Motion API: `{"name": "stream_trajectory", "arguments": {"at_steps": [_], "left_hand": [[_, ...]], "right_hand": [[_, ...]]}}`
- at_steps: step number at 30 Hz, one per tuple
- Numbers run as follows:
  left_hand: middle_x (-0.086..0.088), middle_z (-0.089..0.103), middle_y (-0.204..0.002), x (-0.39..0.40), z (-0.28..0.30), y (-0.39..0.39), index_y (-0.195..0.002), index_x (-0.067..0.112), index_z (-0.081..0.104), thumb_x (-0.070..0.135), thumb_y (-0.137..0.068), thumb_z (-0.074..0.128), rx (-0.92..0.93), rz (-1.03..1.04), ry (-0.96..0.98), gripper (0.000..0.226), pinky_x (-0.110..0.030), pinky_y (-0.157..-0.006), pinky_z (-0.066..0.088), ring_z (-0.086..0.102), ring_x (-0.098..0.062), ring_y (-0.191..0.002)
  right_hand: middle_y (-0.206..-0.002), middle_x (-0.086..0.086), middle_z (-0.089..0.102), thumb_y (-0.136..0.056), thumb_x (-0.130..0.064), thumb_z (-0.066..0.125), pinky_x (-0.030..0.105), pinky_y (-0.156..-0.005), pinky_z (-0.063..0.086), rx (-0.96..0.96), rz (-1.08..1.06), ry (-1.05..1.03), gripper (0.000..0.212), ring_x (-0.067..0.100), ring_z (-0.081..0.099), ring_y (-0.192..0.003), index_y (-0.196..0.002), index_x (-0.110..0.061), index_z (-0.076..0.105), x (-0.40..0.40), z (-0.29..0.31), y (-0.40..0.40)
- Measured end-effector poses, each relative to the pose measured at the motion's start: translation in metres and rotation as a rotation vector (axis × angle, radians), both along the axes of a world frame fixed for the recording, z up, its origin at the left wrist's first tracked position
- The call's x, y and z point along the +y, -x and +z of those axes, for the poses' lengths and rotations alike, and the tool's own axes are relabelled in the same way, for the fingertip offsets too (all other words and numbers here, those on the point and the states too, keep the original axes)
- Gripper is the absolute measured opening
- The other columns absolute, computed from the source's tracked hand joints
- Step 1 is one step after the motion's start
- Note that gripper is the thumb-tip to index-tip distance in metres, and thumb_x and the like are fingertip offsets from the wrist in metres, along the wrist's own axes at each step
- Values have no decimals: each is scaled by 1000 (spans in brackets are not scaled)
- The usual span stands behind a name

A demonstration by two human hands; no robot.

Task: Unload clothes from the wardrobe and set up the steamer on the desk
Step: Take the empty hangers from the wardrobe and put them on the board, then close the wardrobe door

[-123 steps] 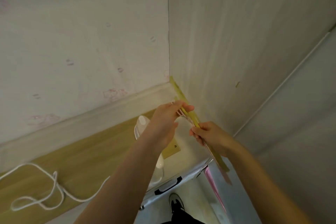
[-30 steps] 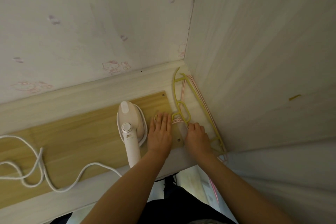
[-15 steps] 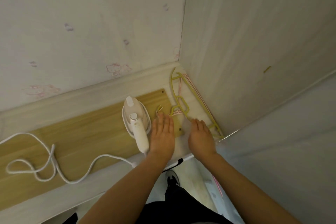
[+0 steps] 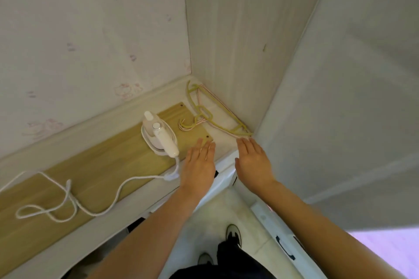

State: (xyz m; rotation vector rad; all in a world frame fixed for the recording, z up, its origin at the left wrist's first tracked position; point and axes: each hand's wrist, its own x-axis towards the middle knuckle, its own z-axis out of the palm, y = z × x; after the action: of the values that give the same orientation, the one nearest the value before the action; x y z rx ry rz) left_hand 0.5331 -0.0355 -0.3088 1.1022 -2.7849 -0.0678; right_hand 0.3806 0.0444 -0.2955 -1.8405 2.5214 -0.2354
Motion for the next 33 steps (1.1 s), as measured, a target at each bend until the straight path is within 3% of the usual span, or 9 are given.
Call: {"name": "stream_trajectory", "arguments": {"at_steps": [8,14,16,19,27,33], "left_hand": [[-8,63,-122,41,19,11,-129,5,54,14,-79,69,85,-94,56,53,-41,-97,48,52,-30,-125],[-10,68,-111,73,42,34,-118,3,63,9,-76,72,298,-130,167,43,-39,-91,52,61,-30,-112],[-11,68,-110,88,50,46,-115,3,63,9,-82,64,389,-126,190,34,-38,-92,51,61,-30,-111],[-8,66,-114,115,65,63,-118,6,61,13,-88,47,476,-111,139,33,-34,-96,44,56,-26,-114],[-7,62,-121,199,101,95,-128,8,54,24,-97,33,579,-74,-2,42,-39,-95,47,54,-23,-117],[-3,59,-125,247,142,118,-133,11,50,21,-98,46,736,-73,-14,36,-31,-95,46,51,-16,-117]], "right_hand": [[-122,18,61,-75,-17,72,46,-98,46,29,-66,136,59,38,54,-119,-127,2,52,56,40,4],[-119,17,63,-80,-15,70,45,-99,44,59,-64,244,52,38,55,-119,-126,2,53,107,70,14],[-119,16,63,-81,-15,69,45,-98,45,75,-55,271,50,37,55,-119,-126,1,54,127,79,21],[-119,16,62,-83,-16,66,46,-97,47,92,-25,304,48,38,54,-120,-126,2,54,157,90,30],[-117,16,63,-82,-12,63,43,-96,49,55,45,406,46,37,54,-120,-125,3,55,237,121,46],[-121,16,59,-89,-10,60,43,-100,46,23,77,500,42,35,50,-123,-128,3,50,291,142,56]]}}
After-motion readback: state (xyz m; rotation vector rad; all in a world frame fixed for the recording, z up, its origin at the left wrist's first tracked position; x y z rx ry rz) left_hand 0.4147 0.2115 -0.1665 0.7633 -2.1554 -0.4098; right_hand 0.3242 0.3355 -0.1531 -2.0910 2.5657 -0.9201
